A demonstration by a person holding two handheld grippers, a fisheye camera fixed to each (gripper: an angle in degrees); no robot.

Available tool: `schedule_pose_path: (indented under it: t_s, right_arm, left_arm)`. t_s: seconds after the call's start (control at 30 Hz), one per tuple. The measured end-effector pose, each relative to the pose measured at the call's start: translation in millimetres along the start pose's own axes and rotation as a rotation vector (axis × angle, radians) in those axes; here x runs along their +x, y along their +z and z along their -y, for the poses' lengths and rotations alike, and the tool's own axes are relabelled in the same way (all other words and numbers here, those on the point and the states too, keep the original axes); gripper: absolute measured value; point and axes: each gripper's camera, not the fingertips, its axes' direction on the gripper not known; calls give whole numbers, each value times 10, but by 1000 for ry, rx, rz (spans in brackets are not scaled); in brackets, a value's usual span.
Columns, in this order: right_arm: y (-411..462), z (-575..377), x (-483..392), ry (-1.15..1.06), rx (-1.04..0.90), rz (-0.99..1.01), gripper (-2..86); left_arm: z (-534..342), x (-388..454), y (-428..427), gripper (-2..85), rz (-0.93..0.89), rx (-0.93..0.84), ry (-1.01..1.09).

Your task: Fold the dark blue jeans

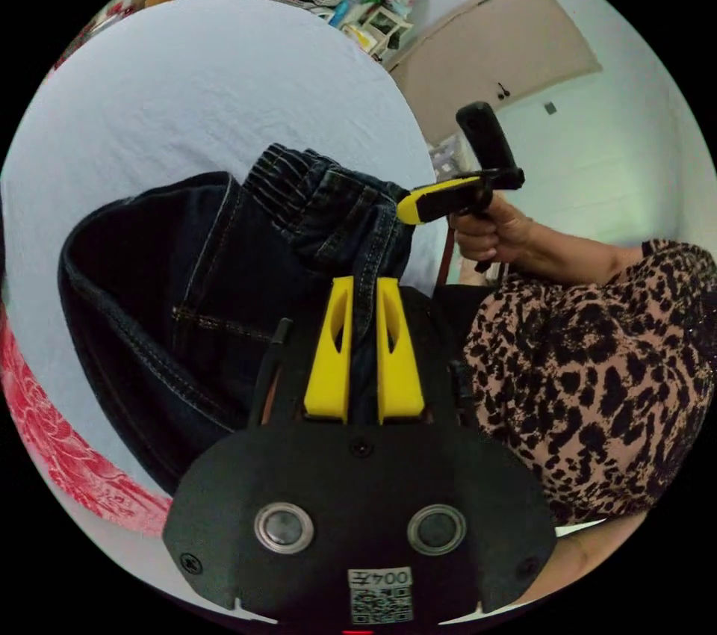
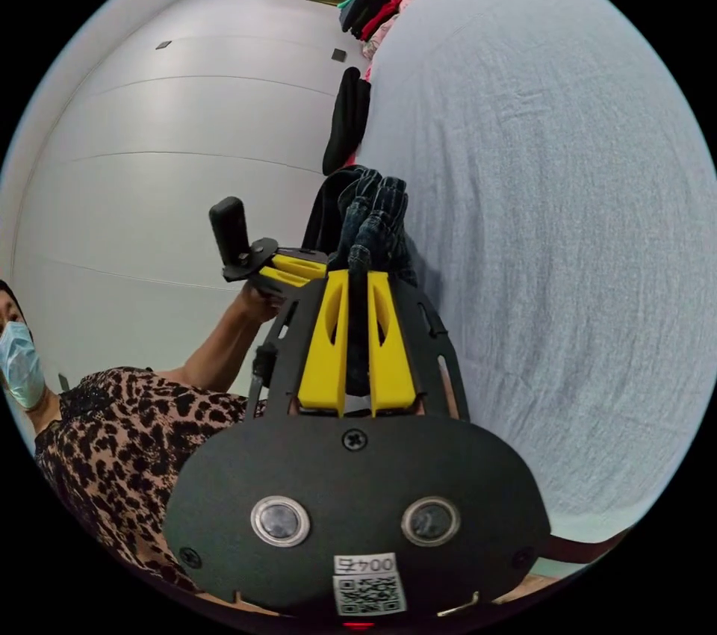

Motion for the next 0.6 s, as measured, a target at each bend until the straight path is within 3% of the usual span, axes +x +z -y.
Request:
schedule_pose_path:
  t_s: [0.07, 0.2, 0.3, 0.5, 0.6]
  right_arm:
    - [24, -58, -12, 9, 12, 35, 51]
    - [121, -184, -15, 44, 28, 129, 43]
    - [225, -247, -147, 43, -7, 16, 36]
    - [430, -587, -265, 90, -72, -160, 35]
    - [639, -771, -107, 197, -70, -60, 42]
  left_arm:
    - [-46, -145, 4, 35, -114, 80, -58]
    - [-128, -131, -93, 28, -172, 183, -64]
    - [-242, -90, -201, 27, -174, 254, -91]
    - [-961, -452, -131, 28, -185, 431, -452]
    - [-1142, -522, 128, 32, -271, 486, -526]
